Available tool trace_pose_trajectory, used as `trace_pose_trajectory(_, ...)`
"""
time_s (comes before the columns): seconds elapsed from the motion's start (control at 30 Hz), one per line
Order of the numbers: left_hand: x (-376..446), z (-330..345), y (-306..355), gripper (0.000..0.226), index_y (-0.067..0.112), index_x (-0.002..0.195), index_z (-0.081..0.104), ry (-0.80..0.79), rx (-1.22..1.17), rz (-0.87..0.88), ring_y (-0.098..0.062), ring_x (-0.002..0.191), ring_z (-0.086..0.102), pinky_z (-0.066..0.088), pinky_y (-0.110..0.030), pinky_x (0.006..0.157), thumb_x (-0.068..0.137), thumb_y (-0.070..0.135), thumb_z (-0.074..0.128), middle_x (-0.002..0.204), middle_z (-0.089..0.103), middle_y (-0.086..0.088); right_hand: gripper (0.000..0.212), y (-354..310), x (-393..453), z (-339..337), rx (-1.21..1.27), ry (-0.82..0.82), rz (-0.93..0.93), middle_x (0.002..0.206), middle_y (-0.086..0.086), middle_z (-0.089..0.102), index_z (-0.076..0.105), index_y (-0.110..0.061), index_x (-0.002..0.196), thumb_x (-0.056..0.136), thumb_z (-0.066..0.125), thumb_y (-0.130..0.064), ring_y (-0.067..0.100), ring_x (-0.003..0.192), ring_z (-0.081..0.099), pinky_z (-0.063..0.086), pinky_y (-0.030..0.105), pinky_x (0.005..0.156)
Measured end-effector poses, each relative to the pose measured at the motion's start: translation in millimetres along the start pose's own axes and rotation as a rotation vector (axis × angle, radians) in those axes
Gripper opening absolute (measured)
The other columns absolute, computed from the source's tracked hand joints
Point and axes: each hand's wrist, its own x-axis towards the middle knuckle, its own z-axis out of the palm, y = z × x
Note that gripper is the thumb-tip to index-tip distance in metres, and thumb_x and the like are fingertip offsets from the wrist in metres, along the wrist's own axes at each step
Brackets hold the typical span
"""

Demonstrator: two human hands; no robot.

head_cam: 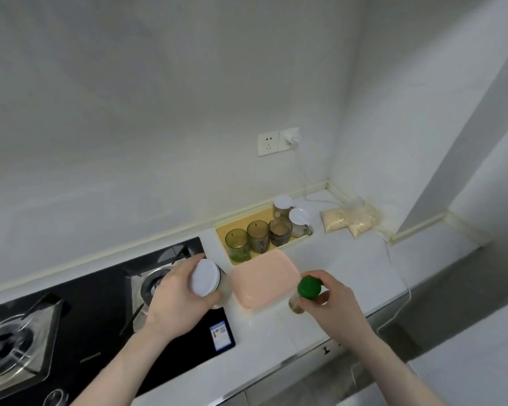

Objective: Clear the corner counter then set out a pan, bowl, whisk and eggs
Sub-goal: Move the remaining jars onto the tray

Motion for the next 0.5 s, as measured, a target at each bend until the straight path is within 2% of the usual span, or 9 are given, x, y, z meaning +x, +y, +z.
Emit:
trace_pose_trajectory(0.1,40,7,17,0.087,0.036,0.143,0.049,0.018,-0.001,0.015,-0.013,0.128,0.054,0.047,-0.035,0.102,0.064,0.052,0.083,0.139,0.056,0.015,0.034,3,21,-14,0.017,0.01,0.012,0.089,-0.023,0.07,0.061,-0.04,0.104,0.081,0.081,-0.025,0.015,0.079,0.067,0.055,0.027,0.075)
trace_pose_trajectory(0.27,135,27,42,0.088,0.031,0.145,0.046,-0.013,0.015,0.062,-0.017,0.127,0.053,0.046,-0.036,0.105,0.068,0.047,0.085,0.142,0.054,0.008,0.033,4,56,-32,0.056,0.036,0.054,0.088,-0.028,0.069,0.06,-0.037,0.106,0.084,0.08,-0.023,0.001,0.078,0.069,0.047,0.012,0.069)
trace_pose_trajectory(0.4,209,54,60,0.091,0.027,0.145,0.046,-0.083,0.014,0.033,-0.021,0.125,0.054,0.048,-0.038,0.104,0.066,0.048,0.086,0.139,0.055,0.003,0.034,7,81,-46,0.052,0.093,0.085,0.086,-0.022,0.073,0.061,-0.04,0.106,0.082,0.081,-0.025,0.005,0.077,0.07,0.051,0.019,0.072)
trace_pose_trajectory(0.5,254,78,73,0.091,0.027,0.144,0.045,-0.139,0.043,0.022,-0.024,0.123,0.055,0.049,-0.039,0.101,0.065,0.048,0.085,0.137,0.056,0.002,0.034,5,93,-54,0.05,0.125,0.097,0.086,-0.022,0.072,0.062,-0.039,0.106,0.082,0.08,-0.022,0.002,0.076,0.069,0.049,0.013,0.07)
